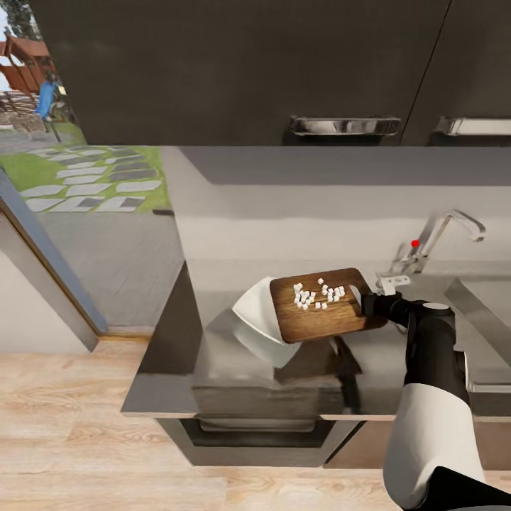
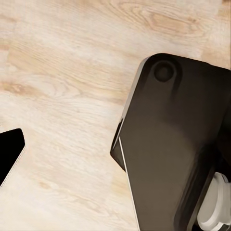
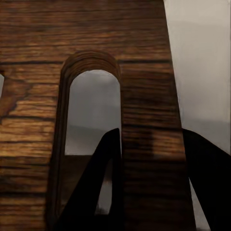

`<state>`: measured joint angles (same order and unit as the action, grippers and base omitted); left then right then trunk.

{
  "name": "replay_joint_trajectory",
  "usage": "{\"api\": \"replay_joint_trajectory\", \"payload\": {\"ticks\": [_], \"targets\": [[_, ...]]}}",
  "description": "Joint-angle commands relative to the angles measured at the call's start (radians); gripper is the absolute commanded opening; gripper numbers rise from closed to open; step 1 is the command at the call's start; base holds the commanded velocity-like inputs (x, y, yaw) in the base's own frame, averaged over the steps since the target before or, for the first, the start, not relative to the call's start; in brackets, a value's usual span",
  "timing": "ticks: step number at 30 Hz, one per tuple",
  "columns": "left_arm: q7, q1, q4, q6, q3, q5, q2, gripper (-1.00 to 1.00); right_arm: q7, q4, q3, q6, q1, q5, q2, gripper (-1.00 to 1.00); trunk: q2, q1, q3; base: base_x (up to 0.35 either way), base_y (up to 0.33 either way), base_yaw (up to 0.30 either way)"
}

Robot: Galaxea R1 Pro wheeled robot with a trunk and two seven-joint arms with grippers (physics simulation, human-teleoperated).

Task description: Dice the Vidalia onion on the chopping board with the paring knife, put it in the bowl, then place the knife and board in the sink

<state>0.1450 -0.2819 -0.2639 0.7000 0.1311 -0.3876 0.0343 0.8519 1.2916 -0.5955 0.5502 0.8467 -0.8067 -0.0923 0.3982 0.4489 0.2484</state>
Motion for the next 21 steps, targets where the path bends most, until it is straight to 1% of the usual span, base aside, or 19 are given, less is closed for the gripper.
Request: {"api": "replay_joint_trajectory", "payload": {"ticks": [1,10,21], "targets": [[0.01,0.0,-0.002,0.001,0.009,-0.002,-0.001,1.0,0.009,0.002,-0.003,0.004,0.002,-0.005,-0.001,-1.0,0.002,0.001,0.0,0.225,0.228,0.0],[0.01,0.0,-0.002,0.001,0.009,-0.002,-0.001,1.0,0.009,0.002,-0.003,0.004,0.002,-0.005,-0.001,-1.0,0.002,0.001,-0.014,0.216,0.209,0.0],[0.01,0.0,-0.002,0.001,0.009,-0.002,-0.001,1.0,0.009,0.002,-0.003,0.004,0.002,-0.005,-0.001,-1.0,0.002,0.001,-0.031,0.027,0.022,0.0]]}}
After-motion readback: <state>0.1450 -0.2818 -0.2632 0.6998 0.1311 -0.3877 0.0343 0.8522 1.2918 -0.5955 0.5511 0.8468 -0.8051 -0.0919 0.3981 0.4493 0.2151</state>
